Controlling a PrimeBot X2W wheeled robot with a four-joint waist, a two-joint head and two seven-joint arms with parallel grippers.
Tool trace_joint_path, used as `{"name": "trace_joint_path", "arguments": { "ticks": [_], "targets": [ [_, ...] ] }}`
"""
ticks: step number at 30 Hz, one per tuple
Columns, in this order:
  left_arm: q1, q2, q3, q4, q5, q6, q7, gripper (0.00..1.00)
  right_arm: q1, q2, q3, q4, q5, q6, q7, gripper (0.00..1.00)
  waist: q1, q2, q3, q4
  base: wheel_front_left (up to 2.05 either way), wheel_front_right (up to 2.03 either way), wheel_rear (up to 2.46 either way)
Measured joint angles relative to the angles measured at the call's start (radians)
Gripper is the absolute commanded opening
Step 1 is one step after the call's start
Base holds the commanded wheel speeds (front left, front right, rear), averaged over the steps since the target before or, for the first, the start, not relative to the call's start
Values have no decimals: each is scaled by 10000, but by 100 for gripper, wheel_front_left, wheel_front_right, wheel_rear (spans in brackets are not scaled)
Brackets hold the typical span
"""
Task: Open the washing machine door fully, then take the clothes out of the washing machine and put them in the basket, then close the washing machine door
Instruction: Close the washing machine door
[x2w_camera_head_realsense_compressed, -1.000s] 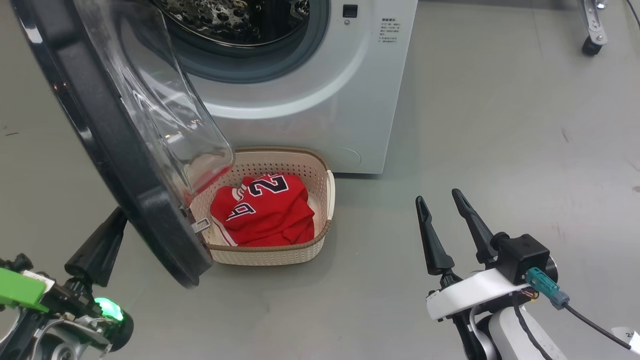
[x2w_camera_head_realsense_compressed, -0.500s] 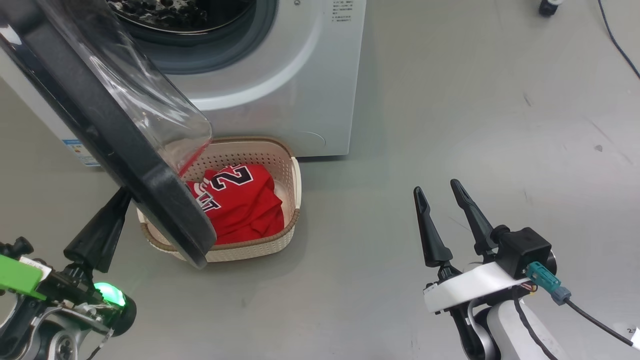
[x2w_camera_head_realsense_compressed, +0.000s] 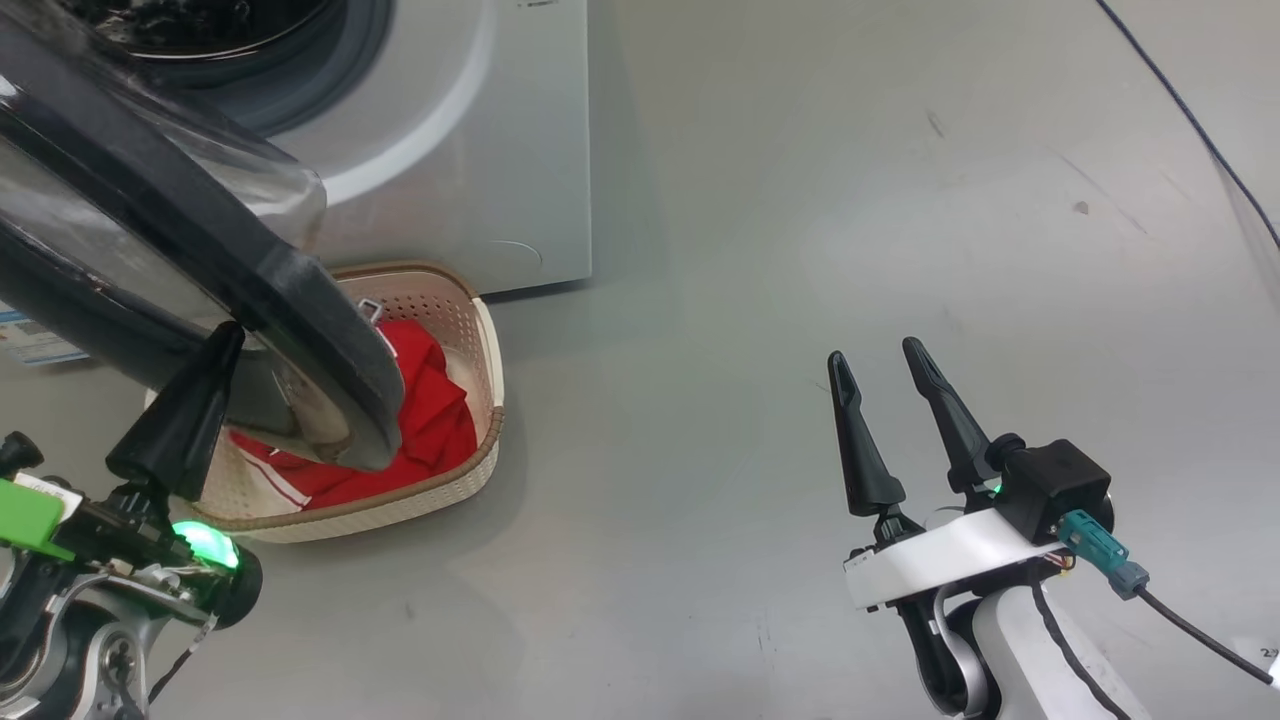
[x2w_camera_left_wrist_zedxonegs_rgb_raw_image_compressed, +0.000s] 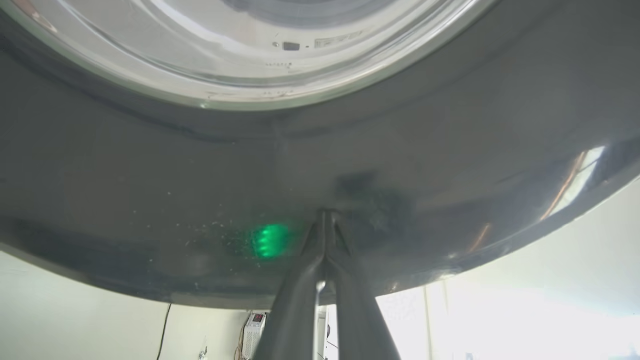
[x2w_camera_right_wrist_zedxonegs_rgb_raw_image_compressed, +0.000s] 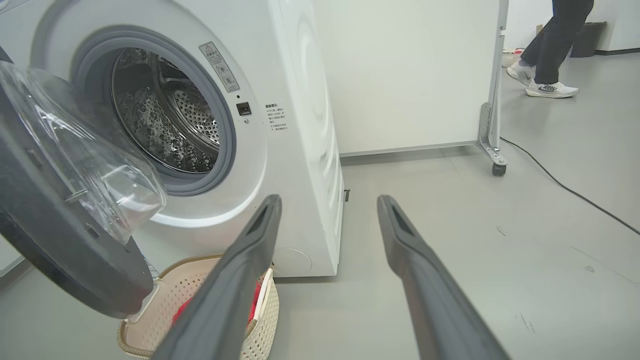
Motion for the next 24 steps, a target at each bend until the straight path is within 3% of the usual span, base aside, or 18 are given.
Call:
{"name": "trace_joint_path", "arguments": {
  "ticks": [24],
  "targets": [
    [-1292, -148, 192, 819, 596, 86, -1231, 0, -121, 13, 17, -387, 426, -318, 0, 100, 0, 0, 538, -1800, 0, 0, 0]
  ]
}}
